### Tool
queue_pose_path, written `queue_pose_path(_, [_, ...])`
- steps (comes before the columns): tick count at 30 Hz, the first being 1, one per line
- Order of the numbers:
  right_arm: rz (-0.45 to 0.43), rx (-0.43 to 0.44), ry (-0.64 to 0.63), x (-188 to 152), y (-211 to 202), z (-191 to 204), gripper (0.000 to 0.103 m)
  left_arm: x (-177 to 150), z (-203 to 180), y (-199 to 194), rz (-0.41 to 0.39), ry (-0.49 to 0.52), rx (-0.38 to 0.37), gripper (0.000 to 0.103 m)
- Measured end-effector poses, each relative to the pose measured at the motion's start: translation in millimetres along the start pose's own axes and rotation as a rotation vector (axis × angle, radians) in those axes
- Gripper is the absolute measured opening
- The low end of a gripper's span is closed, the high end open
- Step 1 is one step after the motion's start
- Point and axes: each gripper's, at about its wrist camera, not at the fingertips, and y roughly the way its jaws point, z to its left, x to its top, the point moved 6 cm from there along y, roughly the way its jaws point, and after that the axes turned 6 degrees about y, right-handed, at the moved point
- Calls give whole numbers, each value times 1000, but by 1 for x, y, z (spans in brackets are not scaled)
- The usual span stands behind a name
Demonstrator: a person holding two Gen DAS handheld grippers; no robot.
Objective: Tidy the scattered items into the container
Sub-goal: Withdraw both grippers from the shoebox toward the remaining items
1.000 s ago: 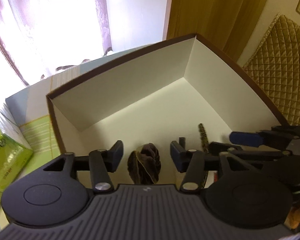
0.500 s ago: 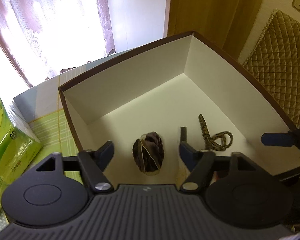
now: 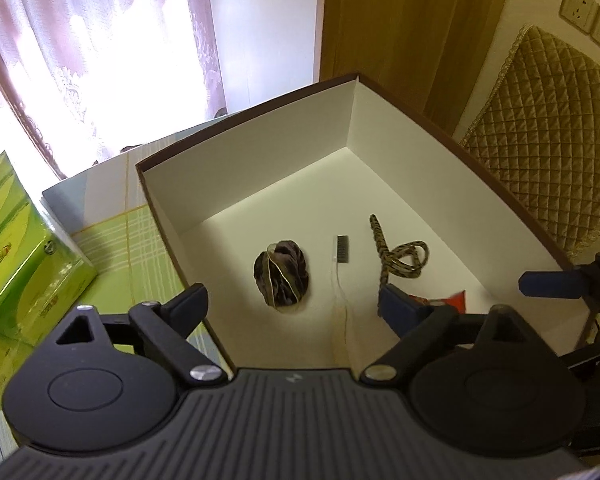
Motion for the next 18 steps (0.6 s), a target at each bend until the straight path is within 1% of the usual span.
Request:
queue_pose_path(7, [-32, -1, 0, -12, -20, 1, 96, -11, -5, -34, -42, -20, 4, 93])
queue_pose_path(13, [-68, -3, -9, -19, -40, 2, 96, -23, -7, -58, -56, -22, 16, 94])
queue_pose_path(18, [-87, -17, -18, -23, -53, 1, 96, -30, -9, -78, -78, -43, 25, 96])
